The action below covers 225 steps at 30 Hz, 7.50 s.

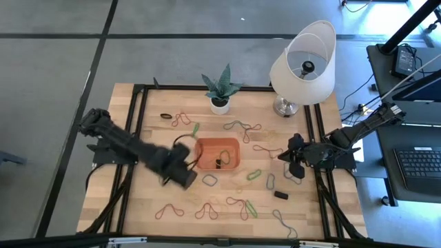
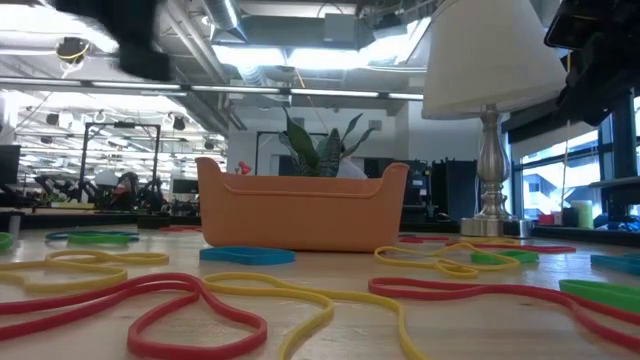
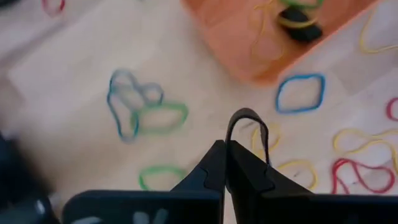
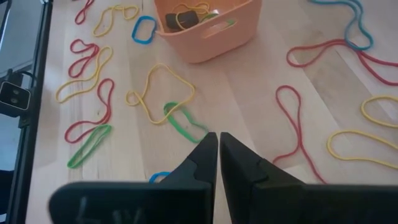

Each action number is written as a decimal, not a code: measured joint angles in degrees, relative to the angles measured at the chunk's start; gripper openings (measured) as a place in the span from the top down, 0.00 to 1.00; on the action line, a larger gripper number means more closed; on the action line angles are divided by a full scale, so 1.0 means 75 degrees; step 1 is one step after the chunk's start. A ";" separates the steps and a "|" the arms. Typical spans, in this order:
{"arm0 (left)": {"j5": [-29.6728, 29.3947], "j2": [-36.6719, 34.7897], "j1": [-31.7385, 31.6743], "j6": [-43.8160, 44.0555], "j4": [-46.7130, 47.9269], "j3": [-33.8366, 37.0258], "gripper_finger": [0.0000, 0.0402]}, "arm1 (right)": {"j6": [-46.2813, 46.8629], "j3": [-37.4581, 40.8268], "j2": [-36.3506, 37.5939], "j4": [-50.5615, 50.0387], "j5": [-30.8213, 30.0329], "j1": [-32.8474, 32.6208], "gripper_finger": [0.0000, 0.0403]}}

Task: Pick and place rubber bands into bin
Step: Put the black rubber band into the orange bin, then put the red rubber band into the orange bin

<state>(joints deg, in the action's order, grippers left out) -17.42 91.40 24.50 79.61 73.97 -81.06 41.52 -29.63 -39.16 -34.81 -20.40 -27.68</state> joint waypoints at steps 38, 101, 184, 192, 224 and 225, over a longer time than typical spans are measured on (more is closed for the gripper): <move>0.1484 0.2885 -0.3265 -0.5921 -0.0670 -0.1693 0.73 | -0.0202 0.0000 -0.0028 0.0552 0.0003 0.0003 0.94; 0.0915 -0.6392 -0.2036 -0.7307 -0.4697 0.5757 0.99 | -0.0961 -0.2677 -0.7906 -0.1350 0.2583 0.4520 0.72; 0.0410 -0.6389 -0.2038 -0.8860 -0.4866 0.5748 0.99 | 0.0012 -0.5337 -0.5144 -0.1909 0.0100 0.2547 1.00; 0.0288 -0.6421 -0.2036 -0.9412 -0.4863 0.5748 0.99 | -0.1439 -0.7899 -0.7260 -0.1614 0.0050 0.2550 1.00; 0.0485 -0.6462 -0.2039 -0.9709 -0.4857 0.5748 0.99 | -0.0597 -0.9366 -1.0832 -0.2673 0.1679 0.3106 0.80; 0.0482 -0.6462 -0.2036 -0.9706 -0.4857 0.5748 0.99 | -0.0627 -0.9416 -1.0830 -0.2764 0.1677 0.3109 0.78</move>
<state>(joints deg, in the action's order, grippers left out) -13.80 42.94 9.23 6.81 37.54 -37.95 36.82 -100.25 -120.38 -55.55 -7.82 -4.36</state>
